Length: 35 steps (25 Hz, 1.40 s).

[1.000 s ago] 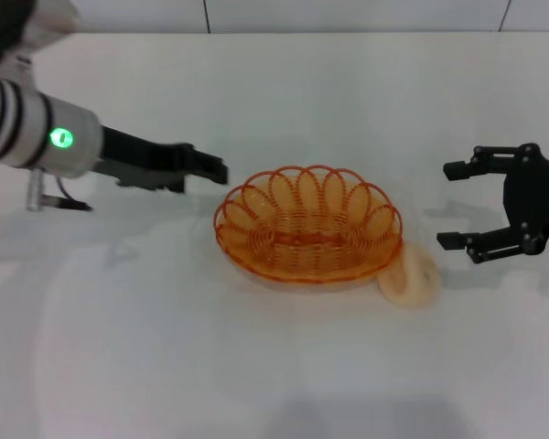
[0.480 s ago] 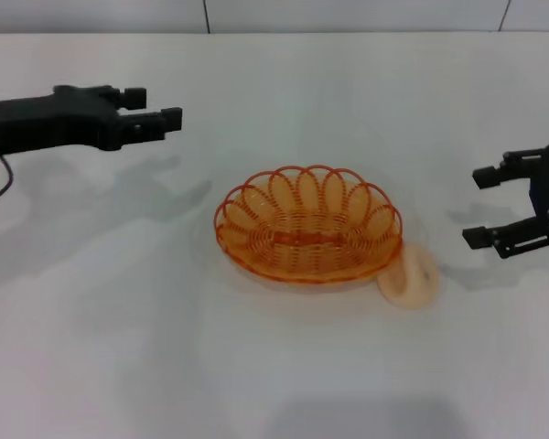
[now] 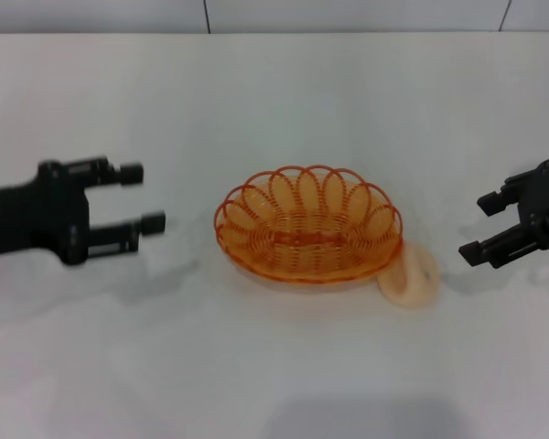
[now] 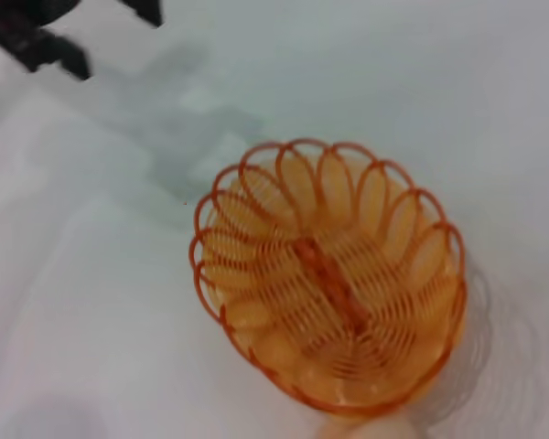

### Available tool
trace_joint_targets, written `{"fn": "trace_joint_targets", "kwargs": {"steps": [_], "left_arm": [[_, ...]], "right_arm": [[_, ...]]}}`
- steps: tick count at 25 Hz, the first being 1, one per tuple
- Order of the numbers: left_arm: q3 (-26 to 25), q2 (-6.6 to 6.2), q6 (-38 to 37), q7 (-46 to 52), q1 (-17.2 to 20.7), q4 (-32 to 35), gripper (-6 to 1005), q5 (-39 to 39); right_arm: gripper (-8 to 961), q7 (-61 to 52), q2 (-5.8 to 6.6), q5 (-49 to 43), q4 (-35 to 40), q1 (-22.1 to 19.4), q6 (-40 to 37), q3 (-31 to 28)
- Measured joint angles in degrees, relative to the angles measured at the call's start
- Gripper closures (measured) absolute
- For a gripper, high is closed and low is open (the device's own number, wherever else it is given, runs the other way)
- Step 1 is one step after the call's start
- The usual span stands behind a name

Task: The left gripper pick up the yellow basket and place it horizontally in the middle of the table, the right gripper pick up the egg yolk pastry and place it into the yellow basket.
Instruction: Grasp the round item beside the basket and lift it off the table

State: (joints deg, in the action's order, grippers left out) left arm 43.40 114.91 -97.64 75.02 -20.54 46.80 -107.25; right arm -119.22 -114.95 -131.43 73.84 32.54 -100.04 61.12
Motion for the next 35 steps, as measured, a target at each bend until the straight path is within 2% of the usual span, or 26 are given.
{"fn": "trace_joint_targets", "kwargs": {"steps": [6, 9, 12, 16, 20, 23, 24, 28, 35], "left_arm": [[0.5, -1.59, -10.4, -0.8, -0.5, 0.6, 289, -7.1], [2.2, -1.67, -13.5, -0.1, -0.7, 2.2, 288, -9.4], [5.0, -0.43, -13.9, 0.8, 0.0, 5.2, 272, -10.4], [8.1, 1.46, -14.1, 1.3, 1.6, 10.5, 228, -10.4], [7.9, 1.87, -13.9, 1.0, 2.4, 12.3, 115, -10.0], [5.8, 1.96, -13.6, -0.4, 3.1, 12.4, 115, -9.1], [4.4, 2.46, -13.1, -2.1, 3.9, 12.8, 115, -8.7], [2.4, 3.2, -12.7, -4.3, 4.8, 12.9, 116, -8.4], [1.9, 3.83, -11.2, -6.1, 6.0, 12.7, 117, -8.5]], "right_arm": [[146, -4.4, -0.08, -1.1, 0.6, 2.4, -0.2, 3.0], [147, -6.4, -0.05, -1.8, 0.5, 3.3, -0.2, 3.2], [148, -9.8, -0.31, -4.4, -0.1, 4.7, 0.2, 3.5], [150, -16.4, -0.51, -5.6, -0.6, 6.3, 0.9, 7.8], [152, -20.7, -0.56, -6.7, -0.7, 7.4, 1.5, 11.9], [153, -22.2, -0.67, -7.0, -1.0, 7.6, 2.0, 13.7], [169, -22.3, -0.73, -6.9, -1.0, 7.6, 2.1, 13.9], [232, -22.5, -0.82, -6.5, -1.7, 7.4, 3.1, 14.0], [232, -23.5, -0.96, -6.9, -7.3, 8.9, 7.0, 15.6]]}}
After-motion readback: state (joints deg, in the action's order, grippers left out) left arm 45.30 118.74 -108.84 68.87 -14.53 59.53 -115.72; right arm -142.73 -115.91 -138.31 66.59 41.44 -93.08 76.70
